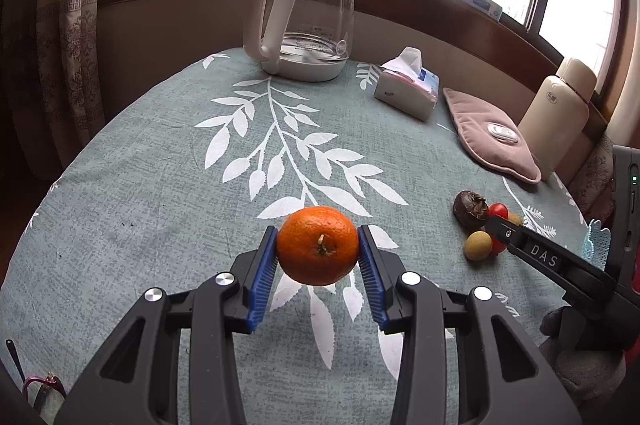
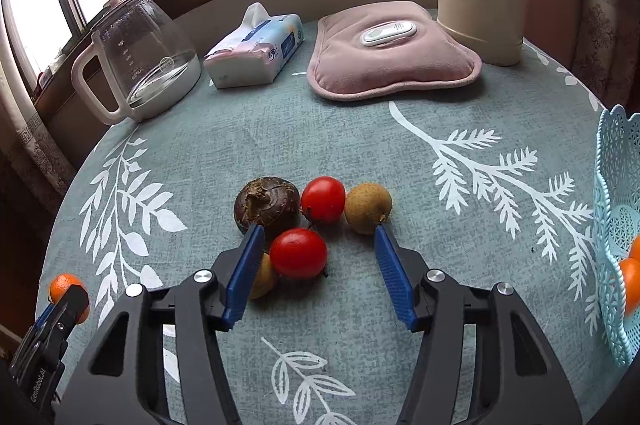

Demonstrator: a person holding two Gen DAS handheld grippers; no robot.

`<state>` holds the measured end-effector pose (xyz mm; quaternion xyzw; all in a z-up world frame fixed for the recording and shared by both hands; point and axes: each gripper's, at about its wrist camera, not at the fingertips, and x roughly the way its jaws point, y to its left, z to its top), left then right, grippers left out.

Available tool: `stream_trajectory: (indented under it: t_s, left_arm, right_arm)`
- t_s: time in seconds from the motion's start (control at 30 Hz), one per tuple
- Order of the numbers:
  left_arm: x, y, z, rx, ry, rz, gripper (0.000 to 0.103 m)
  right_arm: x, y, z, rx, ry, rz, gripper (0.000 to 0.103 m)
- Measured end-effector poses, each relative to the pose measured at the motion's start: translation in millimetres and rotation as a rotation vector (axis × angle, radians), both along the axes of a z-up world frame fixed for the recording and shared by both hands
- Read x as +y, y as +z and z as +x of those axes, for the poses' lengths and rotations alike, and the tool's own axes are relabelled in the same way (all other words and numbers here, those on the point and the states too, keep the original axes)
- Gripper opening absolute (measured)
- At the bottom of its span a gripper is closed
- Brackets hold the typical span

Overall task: Organize fruits
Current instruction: 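Close the right gripper on the red tomato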

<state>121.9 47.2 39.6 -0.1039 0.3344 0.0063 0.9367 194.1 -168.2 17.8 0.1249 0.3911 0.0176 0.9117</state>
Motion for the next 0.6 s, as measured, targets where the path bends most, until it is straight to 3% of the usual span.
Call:
stream_trajectory:
  t_s: [0.4, 0.6]
  left_arm:
    - [0.5, -4.0, 1.9, 0.013, -0.001, -0.015, 0.040]
    - [-0.2, -3.9, 1.6, 0.011, -0.006, -0.018, 0.040]
  right_arm:
    - [0.3, 3.8, -11.9, -0.004, 0.017, 0.003, 0.045]
    - [-5.5, 2.8, -5.7, 0.037, 0.028, 0.115, 0.045]
